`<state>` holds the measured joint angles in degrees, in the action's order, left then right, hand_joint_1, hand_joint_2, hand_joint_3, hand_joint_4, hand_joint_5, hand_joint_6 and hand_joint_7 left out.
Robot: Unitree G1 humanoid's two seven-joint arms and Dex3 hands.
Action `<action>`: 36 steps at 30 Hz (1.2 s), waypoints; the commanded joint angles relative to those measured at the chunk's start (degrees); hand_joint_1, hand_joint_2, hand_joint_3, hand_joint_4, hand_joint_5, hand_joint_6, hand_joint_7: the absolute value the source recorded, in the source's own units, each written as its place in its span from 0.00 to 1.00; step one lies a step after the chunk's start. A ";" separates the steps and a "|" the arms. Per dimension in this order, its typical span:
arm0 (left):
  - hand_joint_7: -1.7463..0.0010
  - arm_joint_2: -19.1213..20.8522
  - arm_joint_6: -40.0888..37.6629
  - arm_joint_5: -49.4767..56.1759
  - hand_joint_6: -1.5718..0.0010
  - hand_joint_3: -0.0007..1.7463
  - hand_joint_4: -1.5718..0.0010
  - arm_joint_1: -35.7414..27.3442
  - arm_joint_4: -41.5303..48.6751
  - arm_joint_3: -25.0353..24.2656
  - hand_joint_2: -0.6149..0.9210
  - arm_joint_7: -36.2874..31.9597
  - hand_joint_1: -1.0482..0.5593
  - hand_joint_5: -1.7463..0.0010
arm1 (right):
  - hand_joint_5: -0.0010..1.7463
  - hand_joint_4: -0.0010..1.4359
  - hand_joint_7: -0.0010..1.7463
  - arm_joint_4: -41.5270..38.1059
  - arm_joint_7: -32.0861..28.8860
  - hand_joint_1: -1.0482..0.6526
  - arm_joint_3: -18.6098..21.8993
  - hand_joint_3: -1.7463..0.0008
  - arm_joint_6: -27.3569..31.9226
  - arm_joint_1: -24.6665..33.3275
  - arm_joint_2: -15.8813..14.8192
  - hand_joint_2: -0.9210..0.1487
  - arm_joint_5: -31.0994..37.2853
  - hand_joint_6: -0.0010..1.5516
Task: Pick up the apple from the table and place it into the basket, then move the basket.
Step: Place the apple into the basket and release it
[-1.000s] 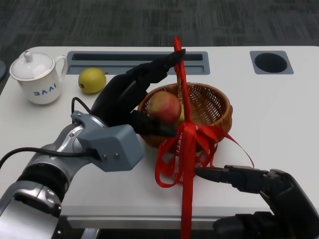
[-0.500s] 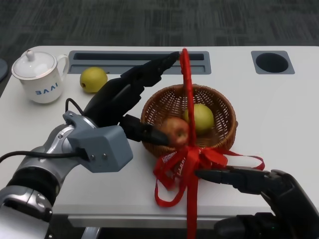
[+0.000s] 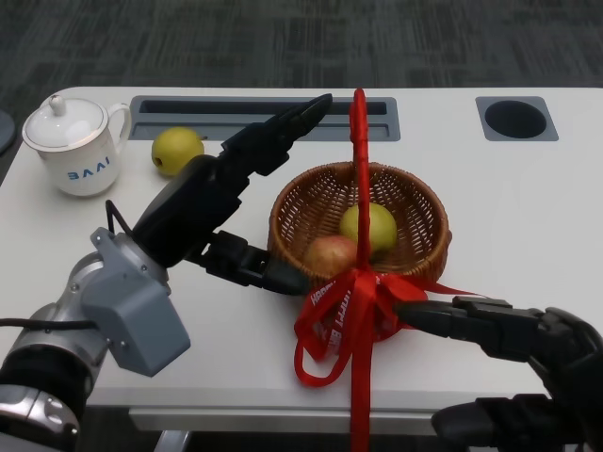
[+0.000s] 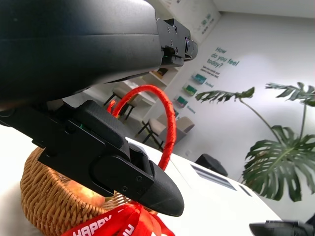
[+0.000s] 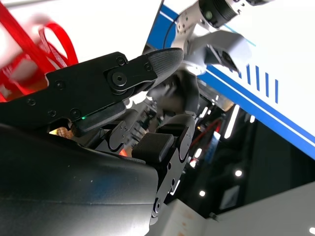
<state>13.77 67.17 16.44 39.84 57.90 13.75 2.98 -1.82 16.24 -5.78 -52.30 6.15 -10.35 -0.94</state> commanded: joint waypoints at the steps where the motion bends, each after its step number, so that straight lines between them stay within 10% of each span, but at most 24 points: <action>1: 1.00 2.24 0.84 -0.85 0.99 0.00 1.00 -2.01 -2.66 -1.21 0.93 1.27 0.10 1.00 | 0.00 0.56 0.00 2.36 -0.59 0.37 2.22 1.00 -1.46 -0.54 -1.64 0.03 -0.58 0.48; 13: 0.97 3.93 0.14 -9.56 0.87 0.00 0.86 -7.81 -6.98 -3.95 0.90 6.93 0.14 0.97 | 0.00 0.51 0.00 7.39 0.29 0.34 6.88 1.00 1.57 -1.37 -7.18 0.04 0.51 0.45; 36: 0.97 3.16 -3.92 -26.62 0.61 0.00 0.57 -14.17 -5.86 -12.42 0.86 28.46 0.27 0.97 | 0.00 0.41 0.00 -18.97 -0.12 0.27 4.10 1.00 -1.01 -25.20 -15.16 0.09 16.22 0.35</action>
<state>16.60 63.37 -9.49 26.09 51.92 2.21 30.69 -19.94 16.45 -1.33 -53.43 -17.85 -24.23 14.75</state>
